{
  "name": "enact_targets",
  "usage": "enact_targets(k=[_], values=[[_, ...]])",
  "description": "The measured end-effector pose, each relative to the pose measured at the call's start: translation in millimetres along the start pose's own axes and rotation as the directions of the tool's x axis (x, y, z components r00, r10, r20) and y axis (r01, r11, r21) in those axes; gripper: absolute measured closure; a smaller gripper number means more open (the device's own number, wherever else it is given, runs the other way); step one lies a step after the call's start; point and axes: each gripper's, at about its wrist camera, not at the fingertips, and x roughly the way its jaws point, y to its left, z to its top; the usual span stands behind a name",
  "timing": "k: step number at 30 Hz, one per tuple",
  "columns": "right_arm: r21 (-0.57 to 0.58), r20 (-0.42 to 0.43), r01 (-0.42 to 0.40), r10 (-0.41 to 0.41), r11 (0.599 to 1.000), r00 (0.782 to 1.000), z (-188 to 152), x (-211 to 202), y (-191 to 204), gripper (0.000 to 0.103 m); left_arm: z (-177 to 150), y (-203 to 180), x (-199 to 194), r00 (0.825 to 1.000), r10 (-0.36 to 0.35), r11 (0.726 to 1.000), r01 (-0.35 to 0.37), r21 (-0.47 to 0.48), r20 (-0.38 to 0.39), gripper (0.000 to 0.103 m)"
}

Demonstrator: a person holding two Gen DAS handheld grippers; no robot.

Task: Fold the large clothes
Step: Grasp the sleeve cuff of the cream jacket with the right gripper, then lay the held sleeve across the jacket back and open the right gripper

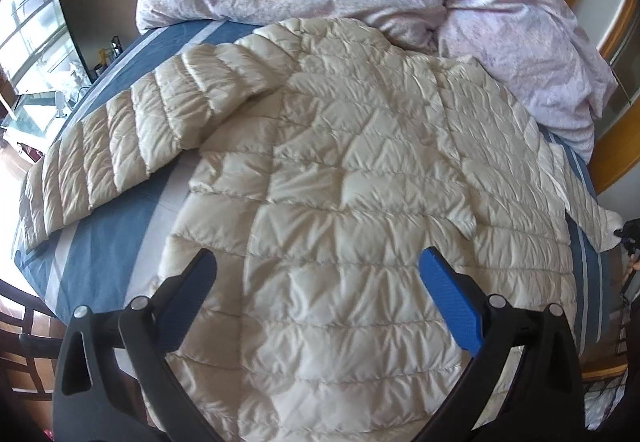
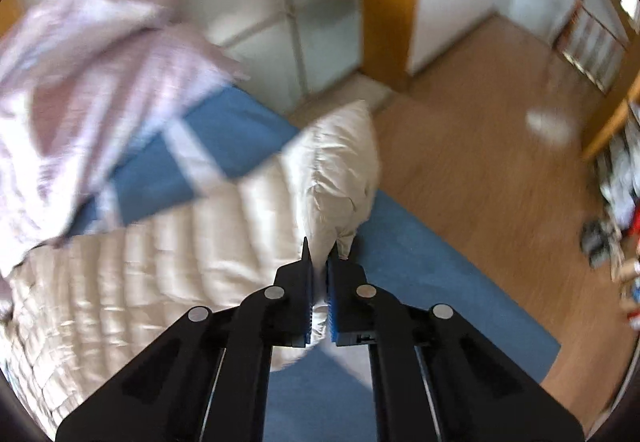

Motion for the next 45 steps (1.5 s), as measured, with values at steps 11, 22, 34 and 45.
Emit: enact_targets(k=[11,22,34,45], values=[[-0.273,-0.064,-0.349,0.345,0.896,0.936,-49.2,-67.7,213.3,0.097,24.2,48.9,2.1,0.997,0.066,0.997,-0.063,-0.048,0.048,0.002],[-0.442,-0.338,-0.546,0.432,0.712,0.836,-203.3,-101.7,400.8,0.097,31.1,129.4,4.8,0.99,0.13,0.984,-0.122,-0.133,0.054,0.002],[-0.524,-0.505,-0.585,0.327,0.619,0.799,-294.4,-104.4,481.5,0.068,32.8,201.5,12.0,0.987,0.155,0.968,-0.145,-0.204,0.035,0.002],[-0.481,-0.304,-0.45,0.338,0.752,0.891,-255.3,-99.3,456.2,0.058,43.0,247.9,17.6,0.978,0.207,0.954,-0.198,-0.223,0.016,0.002]])
